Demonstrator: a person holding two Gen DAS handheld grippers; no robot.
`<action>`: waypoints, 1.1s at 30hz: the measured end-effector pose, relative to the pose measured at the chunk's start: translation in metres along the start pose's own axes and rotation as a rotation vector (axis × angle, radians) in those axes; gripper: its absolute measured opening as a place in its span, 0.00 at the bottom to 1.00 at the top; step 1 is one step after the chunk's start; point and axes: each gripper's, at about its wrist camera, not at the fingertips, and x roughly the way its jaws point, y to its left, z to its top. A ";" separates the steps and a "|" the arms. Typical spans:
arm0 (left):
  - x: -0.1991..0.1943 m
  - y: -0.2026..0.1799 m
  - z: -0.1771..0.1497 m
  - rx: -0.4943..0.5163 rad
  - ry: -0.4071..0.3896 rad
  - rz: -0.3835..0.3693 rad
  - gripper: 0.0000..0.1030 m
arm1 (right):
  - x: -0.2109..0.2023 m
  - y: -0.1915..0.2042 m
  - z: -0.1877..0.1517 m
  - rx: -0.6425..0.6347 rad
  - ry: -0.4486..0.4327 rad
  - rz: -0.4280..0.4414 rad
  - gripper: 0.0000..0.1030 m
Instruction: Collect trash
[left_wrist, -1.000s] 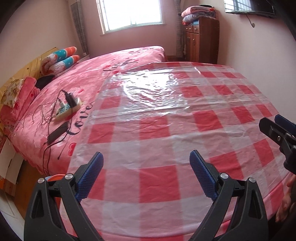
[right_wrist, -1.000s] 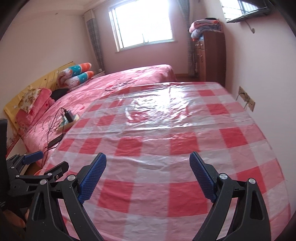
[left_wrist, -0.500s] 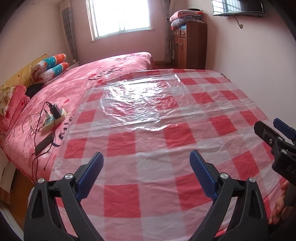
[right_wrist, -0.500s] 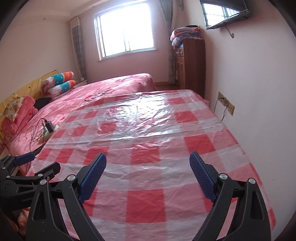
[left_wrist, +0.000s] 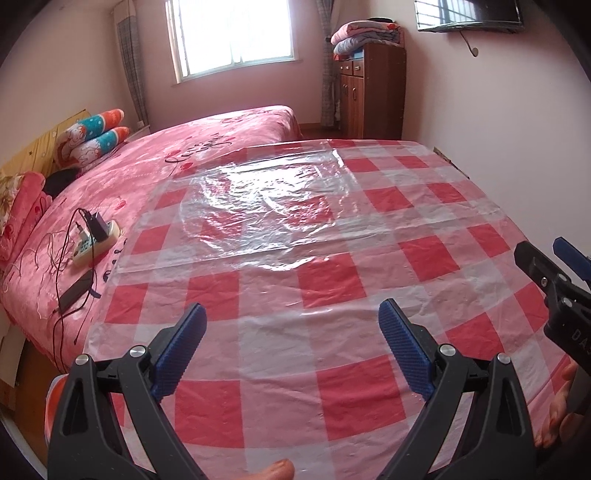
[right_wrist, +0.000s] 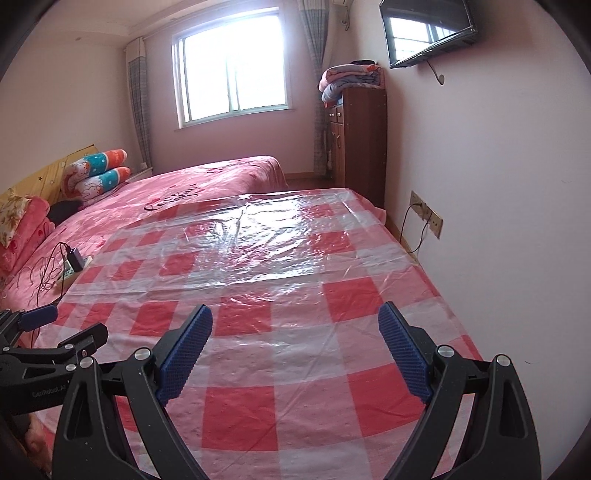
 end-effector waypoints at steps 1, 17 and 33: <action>0.000 -0.002 0.000 0.004 -0.004 0.001 0.92 | 0.000 -0.001 0.000 -0.003 -0.002 -0.004 0.88; -0.002 -0.009 0.001 -0.008 -0.034 0.003 0.92 | 0.001 -0.003 -0.001 -0.012 -0.008 -0.011 0.88; -0.001 -0.010 0.004 -0.014 -0.053 -0.006 0.92 | 0.002 -0.002 -0.001 -0.020 -0.007 -0.008 0.88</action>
